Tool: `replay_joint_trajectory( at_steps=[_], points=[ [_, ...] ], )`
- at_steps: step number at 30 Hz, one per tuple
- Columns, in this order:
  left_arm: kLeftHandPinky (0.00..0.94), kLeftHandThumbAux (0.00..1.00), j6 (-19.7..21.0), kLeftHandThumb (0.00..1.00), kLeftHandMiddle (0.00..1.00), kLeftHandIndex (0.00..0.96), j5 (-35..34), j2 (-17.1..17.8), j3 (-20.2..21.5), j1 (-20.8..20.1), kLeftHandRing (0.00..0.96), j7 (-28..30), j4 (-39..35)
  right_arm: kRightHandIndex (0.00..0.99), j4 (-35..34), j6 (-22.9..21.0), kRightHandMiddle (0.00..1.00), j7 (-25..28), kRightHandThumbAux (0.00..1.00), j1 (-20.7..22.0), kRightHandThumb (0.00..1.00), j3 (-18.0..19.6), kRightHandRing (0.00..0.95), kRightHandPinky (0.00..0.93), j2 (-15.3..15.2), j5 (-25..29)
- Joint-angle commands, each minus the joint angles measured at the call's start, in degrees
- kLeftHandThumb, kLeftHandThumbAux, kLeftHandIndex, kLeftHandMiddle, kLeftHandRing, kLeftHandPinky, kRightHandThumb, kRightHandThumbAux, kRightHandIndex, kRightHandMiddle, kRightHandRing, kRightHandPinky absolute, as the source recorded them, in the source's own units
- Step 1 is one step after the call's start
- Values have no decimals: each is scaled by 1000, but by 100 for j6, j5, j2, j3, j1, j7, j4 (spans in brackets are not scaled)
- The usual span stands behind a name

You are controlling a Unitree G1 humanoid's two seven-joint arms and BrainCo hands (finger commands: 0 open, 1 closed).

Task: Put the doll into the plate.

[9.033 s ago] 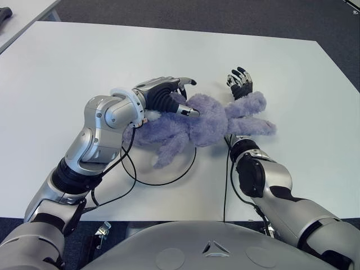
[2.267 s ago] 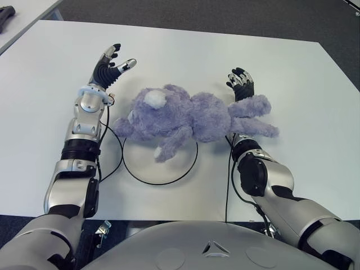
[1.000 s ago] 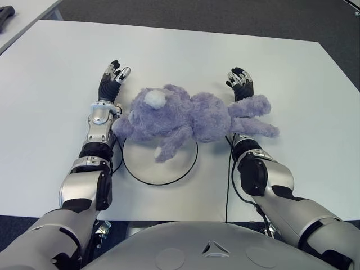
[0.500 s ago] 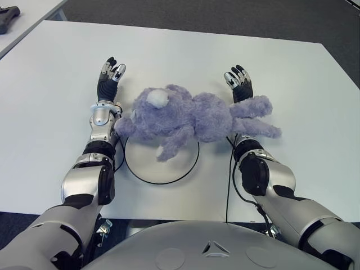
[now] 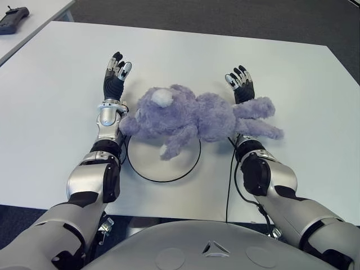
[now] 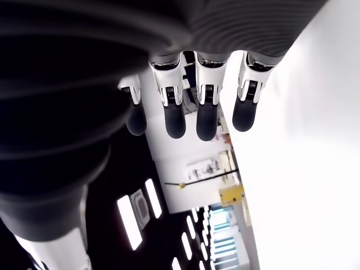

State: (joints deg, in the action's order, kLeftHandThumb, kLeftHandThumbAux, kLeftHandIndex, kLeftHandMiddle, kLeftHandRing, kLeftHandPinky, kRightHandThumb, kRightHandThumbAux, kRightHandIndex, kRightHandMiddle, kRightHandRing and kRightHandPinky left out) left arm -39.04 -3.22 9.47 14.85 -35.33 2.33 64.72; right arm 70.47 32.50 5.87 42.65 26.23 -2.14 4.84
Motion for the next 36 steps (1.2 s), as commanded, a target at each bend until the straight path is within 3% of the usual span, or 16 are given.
replay_joint_trajectory(
  at_steps=[1, 8, 18, 29, 36],
  points=[
    [0, 378, -186, 0, 0, 0, 35, -674, -12, 1159, 0, -199, 854, 130, 638, -205, 140, 27, 794, -1300, 3, 143, 123, 134, 276, 197],
    [0, 373, -371, 0, 0, 0, 81, -842, -31, 1379, 0, -298, 913, 125, 631, -144, 135, -2, 792, -1329, 0, 96, 118, 131, 282, 143],
    [0, 387, -286, 0, 0, 0, -150, -877, 179, 1433, 0, -28, 950, 132, 631, -186, 139, 36, 811, -1352, 28, 127, 121, 136, 306, 187],
    [0, 457, 443, 0, 4, 0, -241, -751, 402, 1447, 0, 127, 1043, 128, 626, -241, 139, -115, 814, -1360, 77, 44, 120, 138, 360, 107],
    [33, 618, 864, 0, 16, 0, -311, -744, 541, 1344, 3, -76, 1006, 112, 630, -389, 140, -231, 834, -1344, 130, -86, 127, 150, 353, 13]
  ],
)
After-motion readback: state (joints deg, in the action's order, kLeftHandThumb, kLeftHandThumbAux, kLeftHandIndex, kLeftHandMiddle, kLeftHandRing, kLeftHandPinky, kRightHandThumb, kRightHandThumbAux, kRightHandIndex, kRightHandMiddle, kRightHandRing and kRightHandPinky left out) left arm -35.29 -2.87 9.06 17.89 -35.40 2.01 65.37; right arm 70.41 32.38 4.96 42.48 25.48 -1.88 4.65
